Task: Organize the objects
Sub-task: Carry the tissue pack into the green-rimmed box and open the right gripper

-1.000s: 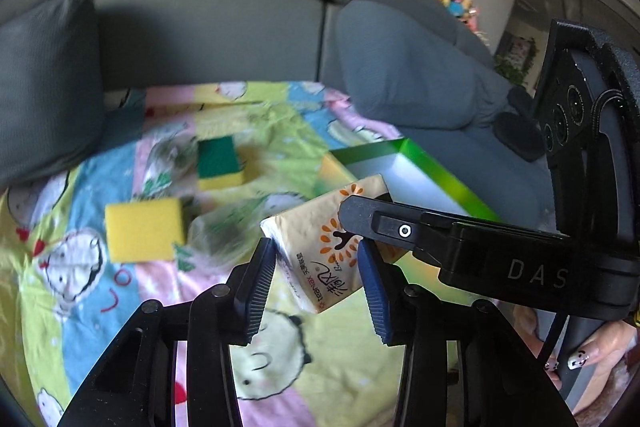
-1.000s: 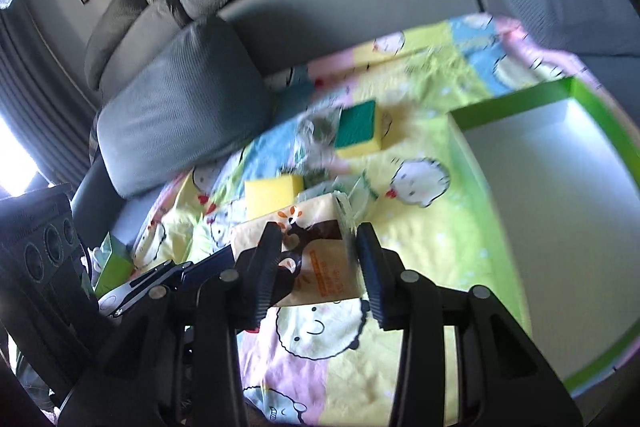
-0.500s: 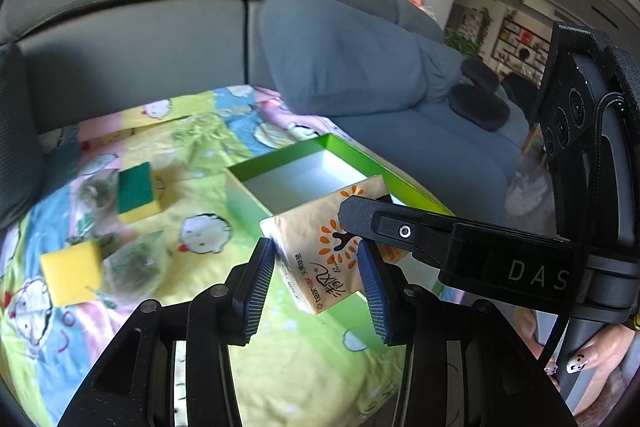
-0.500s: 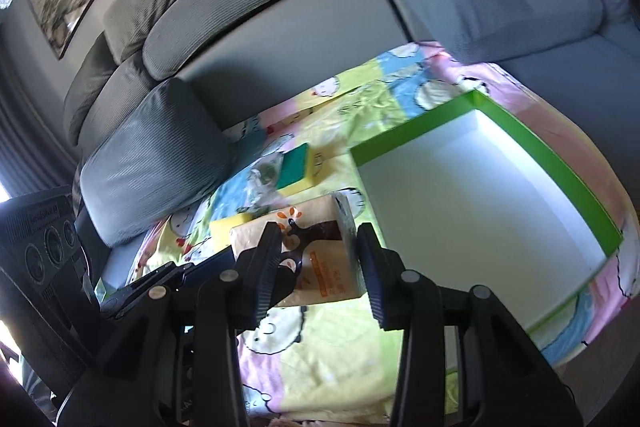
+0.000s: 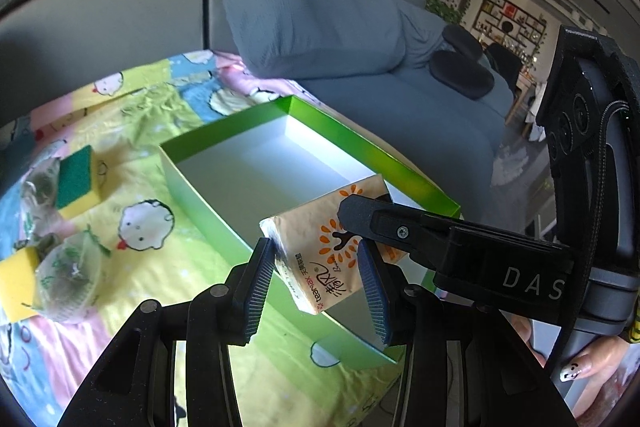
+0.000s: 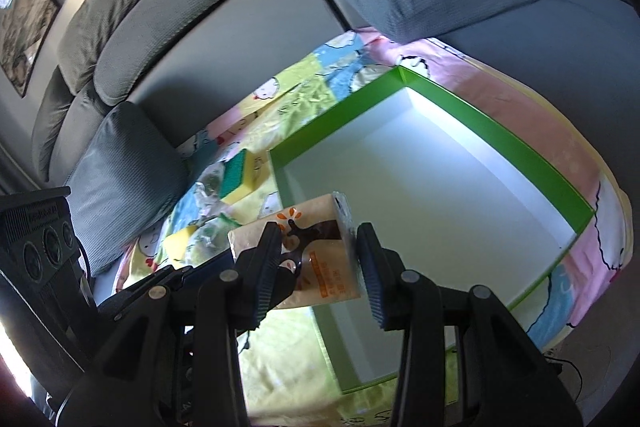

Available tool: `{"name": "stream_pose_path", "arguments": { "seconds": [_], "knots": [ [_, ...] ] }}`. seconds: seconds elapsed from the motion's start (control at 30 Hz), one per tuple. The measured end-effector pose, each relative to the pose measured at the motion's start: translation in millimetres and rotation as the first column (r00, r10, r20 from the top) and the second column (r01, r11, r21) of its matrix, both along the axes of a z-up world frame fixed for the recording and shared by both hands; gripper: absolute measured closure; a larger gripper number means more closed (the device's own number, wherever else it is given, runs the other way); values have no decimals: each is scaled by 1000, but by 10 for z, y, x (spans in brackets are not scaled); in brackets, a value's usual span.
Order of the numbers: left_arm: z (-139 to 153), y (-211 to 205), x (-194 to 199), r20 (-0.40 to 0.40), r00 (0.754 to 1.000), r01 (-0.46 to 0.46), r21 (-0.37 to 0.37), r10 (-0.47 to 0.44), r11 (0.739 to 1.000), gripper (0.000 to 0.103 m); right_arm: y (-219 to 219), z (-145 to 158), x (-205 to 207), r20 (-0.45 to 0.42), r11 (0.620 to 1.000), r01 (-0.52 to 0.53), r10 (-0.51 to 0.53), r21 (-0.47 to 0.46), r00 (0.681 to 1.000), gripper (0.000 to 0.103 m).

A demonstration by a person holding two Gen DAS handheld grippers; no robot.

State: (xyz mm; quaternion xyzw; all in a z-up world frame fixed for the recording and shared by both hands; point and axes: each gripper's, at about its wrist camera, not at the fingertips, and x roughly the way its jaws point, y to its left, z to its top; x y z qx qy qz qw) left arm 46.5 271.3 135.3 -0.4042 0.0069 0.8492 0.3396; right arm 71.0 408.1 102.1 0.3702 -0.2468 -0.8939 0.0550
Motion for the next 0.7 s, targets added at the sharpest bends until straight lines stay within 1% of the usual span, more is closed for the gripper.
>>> {"name": "stream_pose_path", "arguments": {
  "seconds": [0.23, 0.47, 0.7],
  "knots": [
    [-143, 110, -80, 48, 999, 20, -8, -19, 1000, 59, 118, -136, -35, 33, 1000, 24, -24, -4, 999, 63],
    [-261, 177, -140, 95, 995, 36, -7, -35, 999, 59, 163, -239, -78, 63, 999, 52, -52, 12, 997, 63],
    [-315, 194, -162, 110, 993, 42, -4, -41, 999, 59, 180, -304, -120, 74, 997, 72, -75, 41, 994, 63]
  ]
}}
